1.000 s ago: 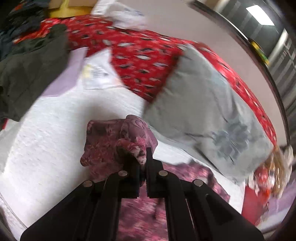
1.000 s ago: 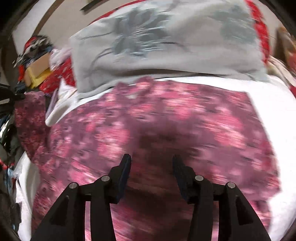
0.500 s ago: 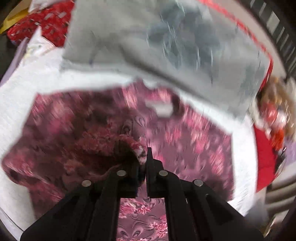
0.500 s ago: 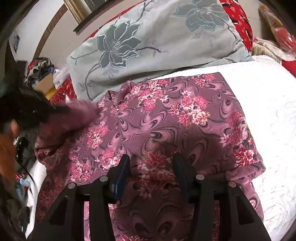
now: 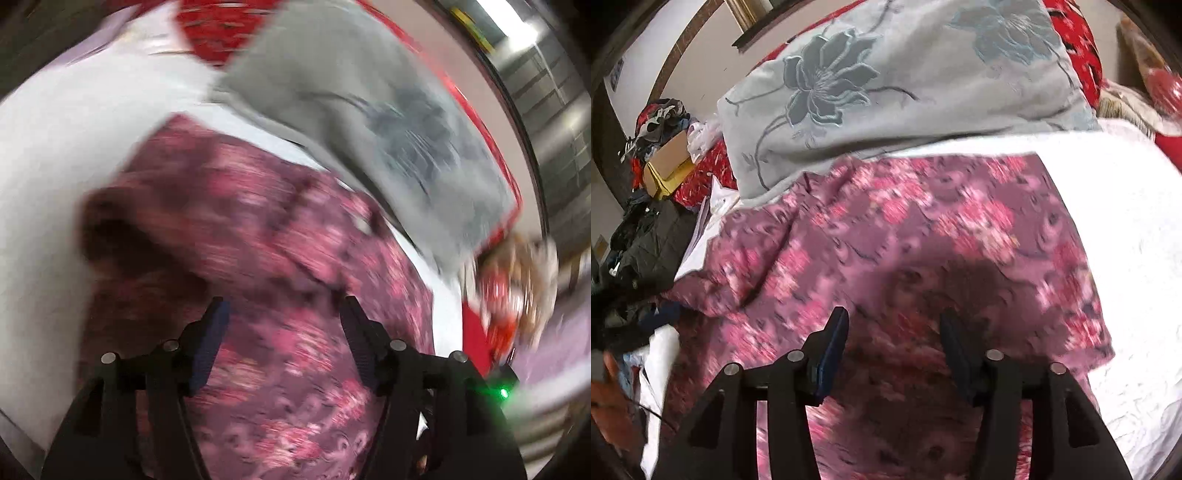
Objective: Fold small clothes
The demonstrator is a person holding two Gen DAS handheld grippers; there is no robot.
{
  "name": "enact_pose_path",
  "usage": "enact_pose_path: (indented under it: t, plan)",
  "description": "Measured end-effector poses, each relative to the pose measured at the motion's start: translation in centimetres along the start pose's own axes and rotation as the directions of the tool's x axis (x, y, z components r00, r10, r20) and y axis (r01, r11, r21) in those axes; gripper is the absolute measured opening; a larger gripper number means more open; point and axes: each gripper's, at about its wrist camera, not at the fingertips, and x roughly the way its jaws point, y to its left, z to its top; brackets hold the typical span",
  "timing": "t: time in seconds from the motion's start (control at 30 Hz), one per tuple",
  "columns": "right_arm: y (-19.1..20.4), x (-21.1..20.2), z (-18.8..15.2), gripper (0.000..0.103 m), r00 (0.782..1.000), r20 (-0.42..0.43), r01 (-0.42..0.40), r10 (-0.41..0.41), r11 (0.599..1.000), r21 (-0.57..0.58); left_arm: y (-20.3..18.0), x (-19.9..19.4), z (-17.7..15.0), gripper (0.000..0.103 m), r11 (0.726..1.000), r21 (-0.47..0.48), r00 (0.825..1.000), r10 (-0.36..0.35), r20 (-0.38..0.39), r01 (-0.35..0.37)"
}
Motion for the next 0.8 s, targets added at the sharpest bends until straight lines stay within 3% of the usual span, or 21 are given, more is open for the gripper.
enact_pose_path:
  t: [0.07,0.17,0.27,0.33,0.4,0.5,0.57,0.63,0.8]
  plan:
    - [1.9,-0.3,0.8,0.055,0.999,0.022,-0.028,0.029,0.999,-0.034,3.0,0.6,0.9,0.062,0.996,-0.094,1.0,0.007,-0.008,-0.007]
    - [6.6,-0.4,1.6,0.066,0.996,0.045,-0.063,0.071,0.985,-0.158,5.5,1.9,1.0,0.062,0.98,-0.199,0.999,-0.029,-0.021,0.024]
    - [12.1,0.6,1.2,0.073,0.996,0.05,-0.056,0.079,0.933,-0.356,6.7,3.0,0.8,0.062,0.969,-0.247,0.999,-0.035,-0.018,0.03]
    - [15.4,2.3,0.6,0.074,0.998,0.063,0.005,0.03,0.869,-0.494,6.8,2.7,1.1,0.062,0.964,-0.262,0.999,-0.052,-0.004,0.049]
    - [17.0,4.3,0.3,0.074,0.997,0.072,0.074,-0.041,0.832,-0.55,6.1,2.9,1.2,0.062,0.966,-0.252,0.998,-0.055,0.005,0.055]
    - [17.0,7.4,0.8,0.071,0.989,0.065,0.15,-0.136,0.836,-0.528,6.1,3.1,1.2,0.062,0.97,-0.239,0.999,-0.047,0.0,0.045]
    - [16.3,8.0,1.1,0.061,0.99,0.055,0.139,-0.129,0.852,-0.505,6.2,3.0,1.2,0.062,0.971,-0.236,0.999,-0.042,-0.001,0.041]
    - [15.5,7.6,1.5,0.017,0.995,0.044,0.095,-0.084,0.881,-0.463,6.4,2.8,1.1,0.062,0.971,-0.234,0.999,-0.043,-0.001,0.042]
    - [11.1,4.4,3.0,0.015,0.998,0.064,0.008,0.01,0.963,-0.269,6.1,2.7,1.1,0.062,0.975,-0.221,0.999,-0.036,-0.003,0.034]
